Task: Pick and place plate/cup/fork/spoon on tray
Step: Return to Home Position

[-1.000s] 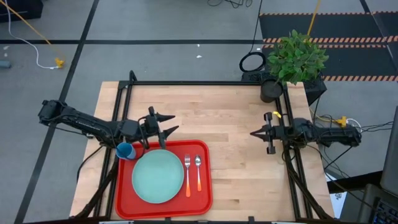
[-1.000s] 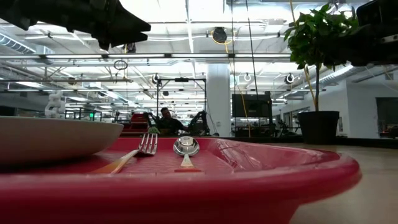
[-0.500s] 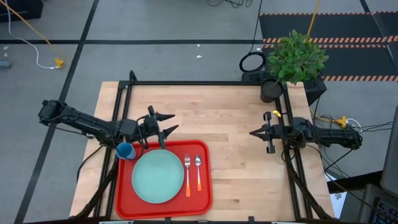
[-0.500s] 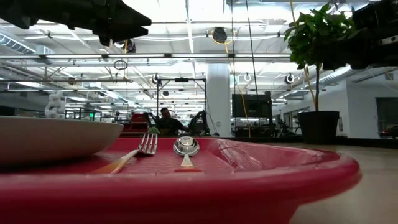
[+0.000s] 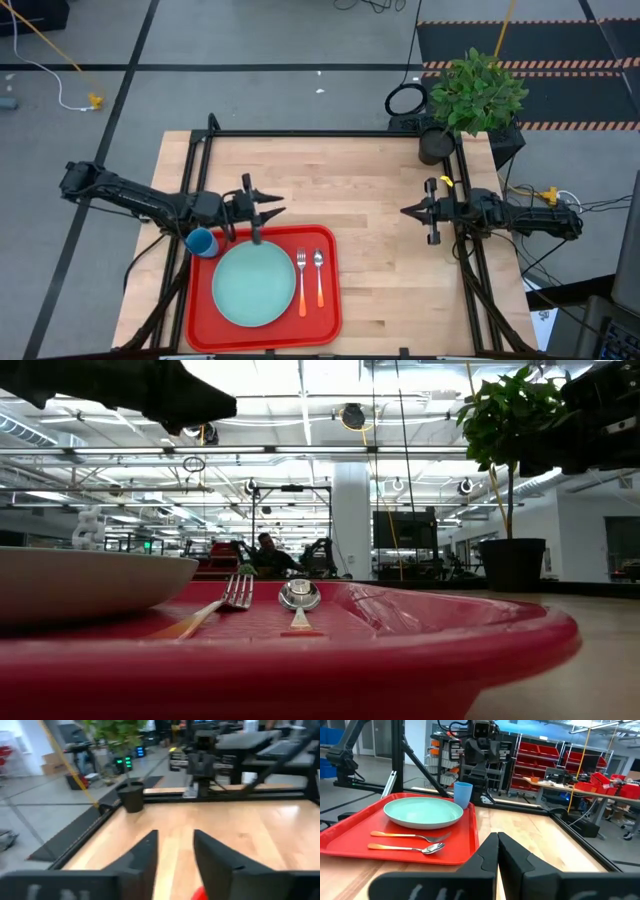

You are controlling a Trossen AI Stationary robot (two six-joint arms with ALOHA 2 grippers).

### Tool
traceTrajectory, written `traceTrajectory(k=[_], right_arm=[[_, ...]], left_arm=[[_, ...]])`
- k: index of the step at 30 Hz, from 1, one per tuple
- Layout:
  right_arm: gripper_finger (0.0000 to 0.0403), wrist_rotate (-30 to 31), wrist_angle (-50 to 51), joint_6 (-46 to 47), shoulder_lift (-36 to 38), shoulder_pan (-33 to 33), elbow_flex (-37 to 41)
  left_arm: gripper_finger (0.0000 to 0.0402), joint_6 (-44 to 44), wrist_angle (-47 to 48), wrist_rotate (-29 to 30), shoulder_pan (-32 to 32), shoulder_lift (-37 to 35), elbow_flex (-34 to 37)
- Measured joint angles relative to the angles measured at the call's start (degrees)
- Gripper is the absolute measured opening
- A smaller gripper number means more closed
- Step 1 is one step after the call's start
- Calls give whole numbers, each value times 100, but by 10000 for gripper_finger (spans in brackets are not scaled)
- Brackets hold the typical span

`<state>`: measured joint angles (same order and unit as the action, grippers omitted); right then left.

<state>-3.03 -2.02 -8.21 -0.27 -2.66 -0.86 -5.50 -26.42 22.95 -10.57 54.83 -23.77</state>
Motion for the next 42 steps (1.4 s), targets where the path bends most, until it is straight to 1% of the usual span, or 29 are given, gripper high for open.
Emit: traceTrajectory(k=[2, 5, 8, 10, 15, 20, 25, 27, 30, 34, 39, 42], right_arm=[[0, 0, -4, 0, 0, 0, 0], [0, 0, -4, 72, -1, 0, 0], [0, -2, -5, 470, -1, 0, 0], [0, -2, -9, 626, 0, 0, 0], [0, -4, -9, 596, -7, 0, 0], [0, -4, -14, 602, -17, 0, 0], [0, -4, -15, 601, -19, 0, 0], [0, -4, -17, 603, -18, 0, 0], [0, -2, -17, 603, -19, 2, 0], [0, -4, -20, 603, -17, 2, 0], [0, -4, -19, 603, -17, 2, 0], [0, -4, -18, 603, -17, 2, 0]], left_arm=[[93, -92, 93, -250, 0, -22, 0], [48, -173, 358, -475, 0, -96, 0], [16, -192, 433, -682, 33, -160, 26], [5, -176, 319, -813, 69, -227, 174], [10, 235, -113, -848, 167, -484, 788], [5, 432, -263, -847, 144, -854, 1422], [5, 453, -930, -855, 146, -1178, 2081], [3, 453, -1195, -969, 146, -1279, 2321], [8, 454, -959, -1063, 144, -1385, 2321], [7, 332, -1014, -1087, 144, -1444, 2321], [7, 26, -1075, -1537, 144, -1732, 2321], [9, -55, -986, -1590, 144, -2007, 2321]])
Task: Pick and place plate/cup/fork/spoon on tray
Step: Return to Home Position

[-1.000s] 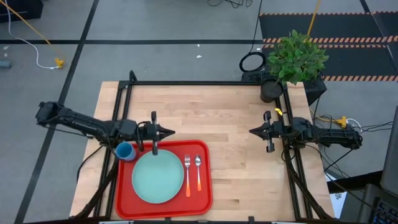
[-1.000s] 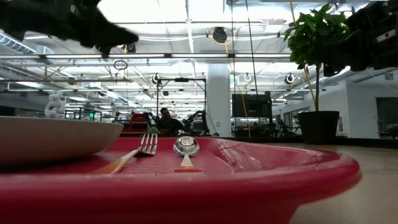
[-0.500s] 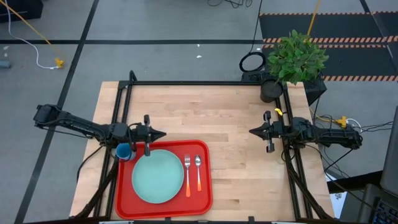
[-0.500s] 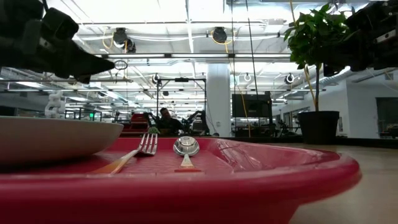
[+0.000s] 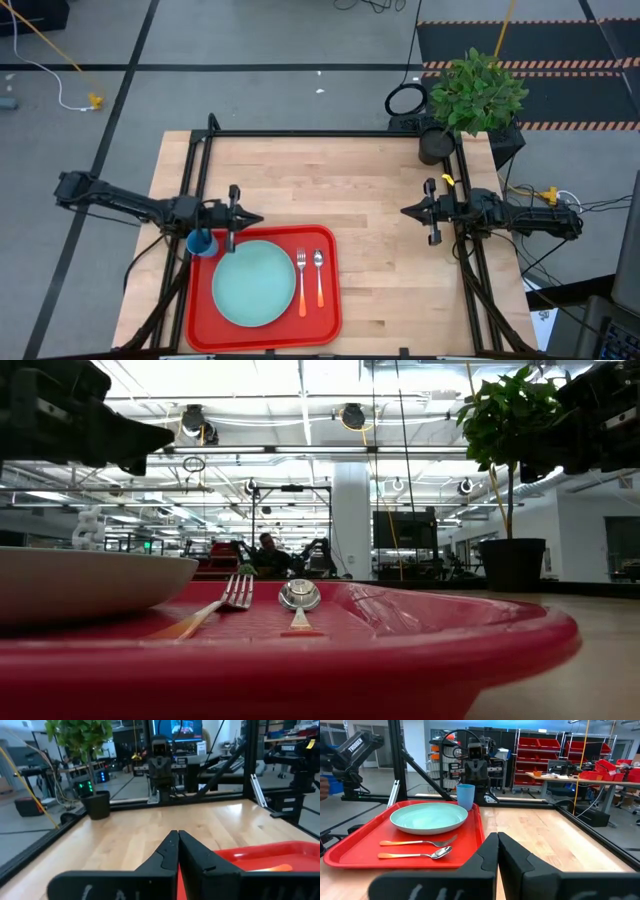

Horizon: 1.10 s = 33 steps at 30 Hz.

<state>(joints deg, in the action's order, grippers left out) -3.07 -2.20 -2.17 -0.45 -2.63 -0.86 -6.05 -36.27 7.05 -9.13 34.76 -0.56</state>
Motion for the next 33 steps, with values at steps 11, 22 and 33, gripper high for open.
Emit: traceTrajectory(k=[11, 22, 33], right_arm=[[0, 2, 0, 0, 0, 0, -2], [0, 2, 0, 0, 0, 0, -1], [0, 1, 0, 0, 0, 0, 0]], left_arm=[[4, -167, 1268, 203, 20, -1360, -2], [4, -484, 2239, 329, 15, -2634, -1], [4, -435, 3351, 346, 15, -3459, -7]])
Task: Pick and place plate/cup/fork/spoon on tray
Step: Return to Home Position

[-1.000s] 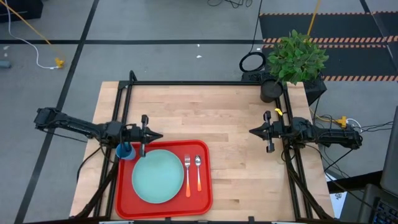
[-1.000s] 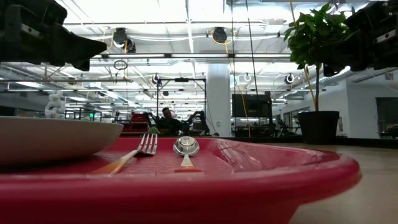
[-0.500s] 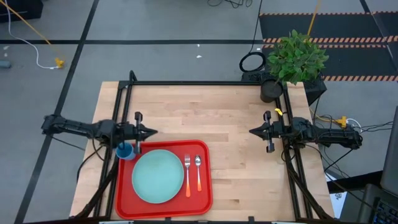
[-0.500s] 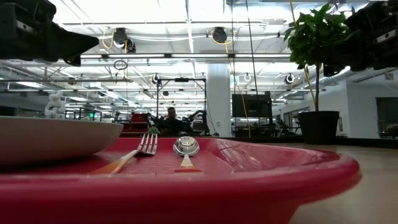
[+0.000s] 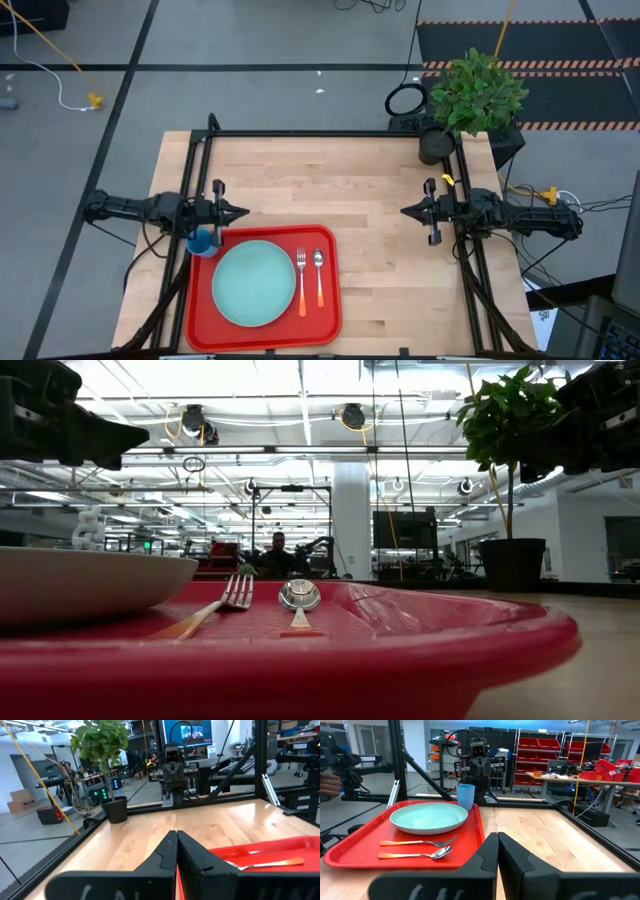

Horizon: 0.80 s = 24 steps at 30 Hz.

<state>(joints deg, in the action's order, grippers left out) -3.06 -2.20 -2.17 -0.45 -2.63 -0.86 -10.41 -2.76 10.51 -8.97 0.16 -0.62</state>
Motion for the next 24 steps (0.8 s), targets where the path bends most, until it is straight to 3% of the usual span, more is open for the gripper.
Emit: traceTrajectory(k=[24], right_arm=[[0, 1, -2, 0, -1, 0, -1]], left_arm=[[24, 22, -26, 6, 0, 20, 0]])
